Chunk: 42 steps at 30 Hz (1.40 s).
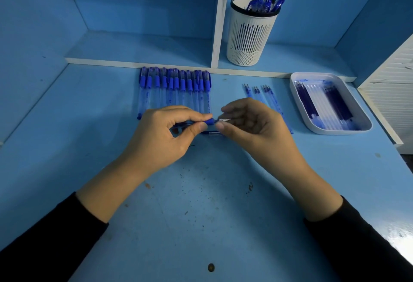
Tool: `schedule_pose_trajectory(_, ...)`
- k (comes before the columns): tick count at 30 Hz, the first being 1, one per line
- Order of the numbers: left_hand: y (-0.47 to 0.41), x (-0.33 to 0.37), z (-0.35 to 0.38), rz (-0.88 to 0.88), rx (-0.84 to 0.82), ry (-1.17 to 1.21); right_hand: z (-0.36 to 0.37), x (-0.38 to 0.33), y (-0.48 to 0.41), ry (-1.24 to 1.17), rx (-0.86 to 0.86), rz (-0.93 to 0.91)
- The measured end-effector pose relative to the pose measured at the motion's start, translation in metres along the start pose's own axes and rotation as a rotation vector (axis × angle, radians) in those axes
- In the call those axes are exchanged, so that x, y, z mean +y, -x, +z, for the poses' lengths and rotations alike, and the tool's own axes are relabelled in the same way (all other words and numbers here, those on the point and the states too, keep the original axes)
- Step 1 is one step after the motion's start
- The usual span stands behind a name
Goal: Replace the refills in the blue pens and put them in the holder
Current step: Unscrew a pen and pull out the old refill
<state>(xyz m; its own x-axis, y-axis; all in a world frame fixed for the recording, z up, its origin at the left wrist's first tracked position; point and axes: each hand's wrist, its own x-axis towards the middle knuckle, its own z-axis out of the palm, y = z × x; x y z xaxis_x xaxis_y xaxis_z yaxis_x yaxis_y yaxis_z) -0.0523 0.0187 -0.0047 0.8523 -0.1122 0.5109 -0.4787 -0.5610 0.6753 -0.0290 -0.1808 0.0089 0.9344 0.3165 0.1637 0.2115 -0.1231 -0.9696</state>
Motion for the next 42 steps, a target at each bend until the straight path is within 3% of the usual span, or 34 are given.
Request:
schedule_pose_trajectory(3,0.0,0.0,0.0,0.008,0.003,-0.007,0.0,0.002,0.0,0.092,-0.02,-0.009)
schedule_pose_trajectory(7,0.0,-0.001,0.001,0.01,0.006,-0.009,-0.001,-0.001,0.0,-0.059,-0.029,0.015)
schedule_pose_trajectory(11,-0.001,-0.002,0.0,0.021,0.005,-0.012,0.001,-0.002,0.0,-0.033,0.006,-0.005)
schedule_pose_trajectory(19,-0.003,-0.008,-0.003,-0.02,0.046,-0.021,-0.015,-0.003,-0.002,-0.201,0.14,0.089)
schedule_pose_trajectory(23,-0.003,-0.009,-0.004,-0.034,0.054,-0.039,-0.026,0.002,-0.002,-0.006,0.165,0.105)
schedule_pose_trajectory(27,-0.002,-0.01,-0.001,-0.029,0.041,-0.046,-0.022,0.011,0.001,0.304,0.112,0.079)
schedule_pose_trajectory(31,-0.001,-0.01,0.002,-0.027,0.023,-0.046,-0.017,0.013,0.003,0.46,0.046,-0.007)
schedule_pose_trajectory(36,0.0,-0.009,0.004,-0.019,0.012,-0.052,-0.016,0.014,0.001,0.516,0.009,-0.047)
schedule_pose_trajectory(42,0.001,-0.007,0.004,-0.012,0.019,-0.04,-0.024,0.012,0.0,0.418,0.047,0.004)
